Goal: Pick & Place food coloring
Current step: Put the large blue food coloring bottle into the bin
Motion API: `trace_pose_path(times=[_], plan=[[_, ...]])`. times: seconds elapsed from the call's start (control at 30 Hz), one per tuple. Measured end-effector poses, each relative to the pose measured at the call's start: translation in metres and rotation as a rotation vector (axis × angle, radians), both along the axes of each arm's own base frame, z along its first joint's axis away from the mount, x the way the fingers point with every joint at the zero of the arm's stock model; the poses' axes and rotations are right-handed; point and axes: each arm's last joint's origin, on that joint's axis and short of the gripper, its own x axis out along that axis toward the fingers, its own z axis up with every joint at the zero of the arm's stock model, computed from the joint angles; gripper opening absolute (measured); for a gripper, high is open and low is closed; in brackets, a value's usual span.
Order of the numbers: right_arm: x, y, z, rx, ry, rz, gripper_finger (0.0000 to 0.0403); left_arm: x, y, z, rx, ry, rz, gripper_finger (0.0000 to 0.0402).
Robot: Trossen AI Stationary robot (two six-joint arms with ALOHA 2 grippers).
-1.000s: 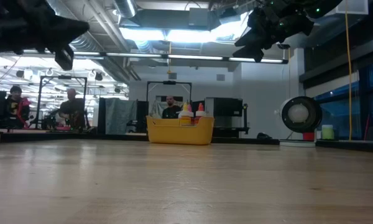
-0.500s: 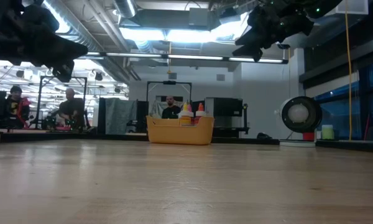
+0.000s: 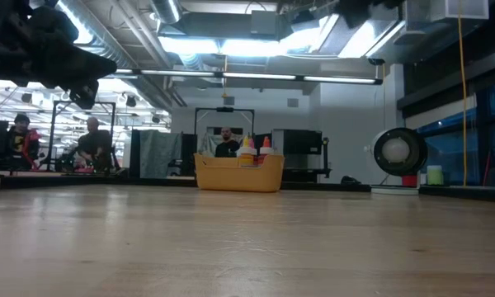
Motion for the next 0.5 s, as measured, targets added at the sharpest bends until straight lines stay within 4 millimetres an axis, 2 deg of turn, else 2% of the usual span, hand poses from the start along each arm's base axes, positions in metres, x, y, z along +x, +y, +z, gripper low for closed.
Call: trace_pose_path(times=[0.27,0.5], plan=[[-0.004,0.058,-0.006,0.091,0.152,-0.004,0.024,0.0,0.0,0.0,0.0,0.0,0.0,0.0015],[-0.005,0.09,-0.024,0.261,0.396,-0.138,0.0247,0.0,0.0,0.0,0.0,0.0,0.0,0.0015]])
